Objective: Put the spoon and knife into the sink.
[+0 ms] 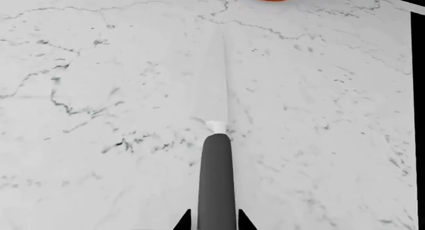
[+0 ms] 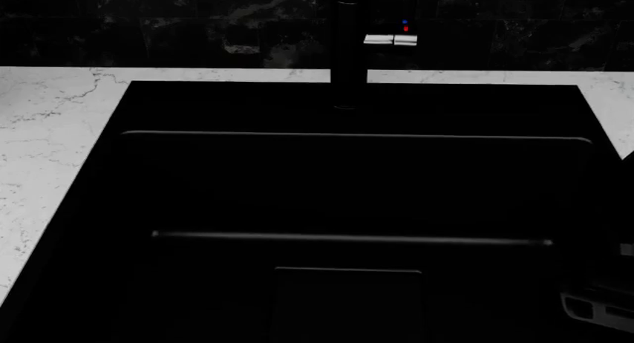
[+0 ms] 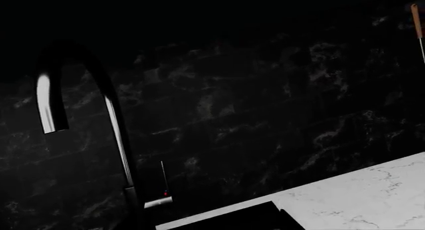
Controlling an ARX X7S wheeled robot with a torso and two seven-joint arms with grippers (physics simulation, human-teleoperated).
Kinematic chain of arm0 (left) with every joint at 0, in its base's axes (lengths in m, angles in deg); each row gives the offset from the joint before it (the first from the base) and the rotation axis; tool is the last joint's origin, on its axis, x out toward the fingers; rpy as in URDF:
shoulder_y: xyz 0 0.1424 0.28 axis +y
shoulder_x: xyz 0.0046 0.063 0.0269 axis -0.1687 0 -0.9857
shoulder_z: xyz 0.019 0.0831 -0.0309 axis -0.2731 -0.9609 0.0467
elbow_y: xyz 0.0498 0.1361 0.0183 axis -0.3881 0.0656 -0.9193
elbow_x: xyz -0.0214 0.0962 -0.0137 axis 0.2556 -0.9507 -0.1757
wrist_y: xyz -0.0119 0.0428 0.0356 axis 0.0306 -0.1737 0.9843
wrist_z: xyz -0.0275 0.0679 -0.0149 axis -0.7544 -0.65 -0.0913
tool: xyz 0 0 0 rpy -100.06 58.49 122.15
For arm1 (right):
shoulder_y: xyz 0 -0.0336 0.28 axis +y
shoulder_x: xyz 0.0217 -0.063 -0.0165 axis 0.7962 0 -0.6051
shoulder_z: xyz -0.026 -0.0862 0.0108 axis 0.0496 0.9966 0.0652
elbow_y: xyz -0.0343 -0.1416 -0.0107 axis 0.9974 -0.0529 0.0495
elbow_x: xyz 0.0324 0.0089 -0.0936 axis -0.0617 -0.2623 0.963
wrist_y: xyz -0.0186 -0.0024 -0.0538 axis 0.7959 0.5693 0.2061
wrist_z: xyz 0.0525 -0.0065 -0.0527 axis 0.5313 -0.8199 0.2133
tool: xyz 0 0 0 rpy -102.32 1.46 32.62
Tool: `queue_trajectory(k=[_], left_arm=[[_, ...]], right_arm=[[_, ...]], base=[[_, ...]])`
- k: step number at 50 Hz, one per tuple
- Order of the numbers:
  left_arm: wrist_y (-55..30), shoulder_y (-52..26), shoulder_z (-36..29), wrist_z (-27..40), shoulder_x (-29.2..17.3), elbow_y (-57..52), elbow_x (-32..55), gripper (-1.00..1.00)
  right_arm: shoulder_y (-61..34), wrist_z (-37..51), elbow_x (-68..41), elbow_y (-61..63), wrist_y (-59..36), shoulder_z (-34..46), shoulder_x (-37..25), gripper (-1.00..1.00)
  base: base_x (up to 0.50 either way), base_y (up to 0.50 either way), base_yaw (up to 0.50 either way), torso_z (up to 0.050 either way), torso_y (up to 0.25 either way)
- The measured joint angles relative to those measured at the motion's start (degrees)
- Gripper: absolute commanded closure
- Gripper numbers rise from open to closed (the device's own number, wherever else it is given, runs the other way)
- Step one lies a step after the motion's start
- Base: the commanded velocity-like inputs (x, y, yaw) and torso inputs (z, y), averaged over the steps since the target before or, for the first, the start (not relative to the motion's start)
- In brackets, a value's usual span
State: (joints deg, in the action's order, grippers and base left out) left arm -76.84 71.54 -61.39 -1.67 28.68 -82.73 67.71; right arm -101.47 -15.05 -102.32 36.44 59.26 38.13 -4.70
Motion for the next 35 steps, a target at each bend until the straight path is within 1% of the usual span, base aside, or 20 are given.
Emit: queue_trajectory(k=[13,22,29,35], left_arm=[[0.5,0.14,-0.35,0.82,-0.02,-1.03,-0.32,1.0],[0.74,-0.98,0.39,2.71,-1.48,-4.81,0.36,1.0],[0.34,-5.75,-0.22,5.33,-4.17,-8.74,2.88,1.0],[-1.23,-13.49,-4.39,6.53,-5.96,-11.06,6.83,1.0]], right_arm=[[0.28,0.28,0.31,-0.03,0.54,0.2,0.0,-1.0],[0.47,0.44,0.56,-0.03,0.88,0.3,0.0,-1.0],[0.46,0.18,0.32,-0.1,0.94,0.2,0.0,-1.0],[0.67,-0.08,0.37,-0.39,1.41,0.32,0.0,-1.0]], base=[[0.0,0.0,0.0,-0.001,0.0],[0.0,0.0,0.0,0.0,0.0],[0.0,0.0,0.0,0.0,0.0],[0.0,0.0,0.0,0.0,0.0]])
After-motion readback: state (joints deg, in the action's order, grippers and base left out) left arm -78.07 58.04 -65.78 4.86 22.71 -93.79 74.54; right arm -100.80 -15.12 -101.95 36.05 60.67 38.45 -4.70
